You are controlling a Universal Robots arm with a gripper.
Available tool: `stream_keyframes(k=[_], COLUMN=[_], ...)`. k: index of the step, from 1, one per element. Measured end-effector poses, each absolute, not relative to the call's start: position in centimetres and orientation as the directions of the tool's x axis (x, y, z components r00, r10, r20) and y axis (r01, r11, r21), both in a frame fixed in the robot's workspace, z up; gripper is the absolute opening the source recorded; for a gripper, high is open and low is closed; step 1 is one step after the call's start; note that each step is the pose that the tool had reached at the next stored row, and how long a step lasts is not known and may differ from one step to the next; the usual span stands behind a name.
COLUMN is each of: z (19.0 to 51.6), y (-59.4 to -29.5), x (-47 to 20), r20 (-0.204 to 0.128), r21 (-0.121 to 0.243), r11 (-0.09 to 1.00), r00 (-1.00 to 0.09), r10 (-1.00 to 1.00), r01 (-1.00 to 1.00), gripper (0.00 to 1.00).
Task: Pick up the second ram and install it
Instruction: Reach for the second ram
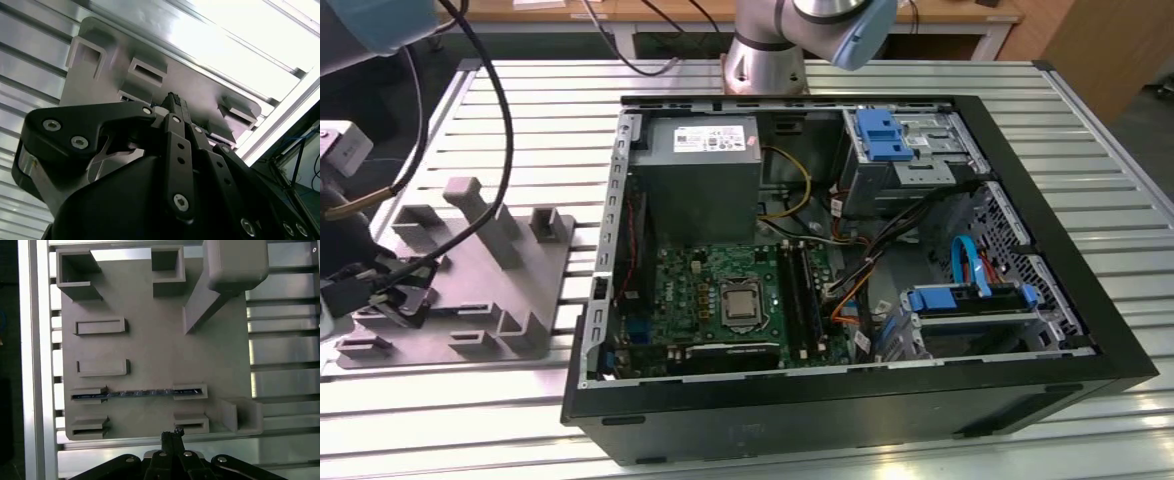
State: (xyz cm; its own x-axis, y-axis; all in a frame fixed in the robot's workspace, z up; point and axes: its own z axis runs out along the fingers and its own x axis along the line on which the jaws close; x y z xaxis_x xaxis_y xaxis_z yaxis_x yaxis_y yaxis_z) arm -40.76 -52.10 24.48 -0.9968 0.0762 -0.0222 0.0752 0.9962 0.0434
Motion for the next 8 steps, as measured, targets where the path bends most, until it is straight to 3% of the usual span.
stream_keyframes(k=[8], z=[23.4], y=[-50.5], x=[-40.6], r20=[-0.022], r21=[0.039], r11=[0.996], r00=[-0.997], r10=[0.075], r01=[0.074], gripper=[0.1])
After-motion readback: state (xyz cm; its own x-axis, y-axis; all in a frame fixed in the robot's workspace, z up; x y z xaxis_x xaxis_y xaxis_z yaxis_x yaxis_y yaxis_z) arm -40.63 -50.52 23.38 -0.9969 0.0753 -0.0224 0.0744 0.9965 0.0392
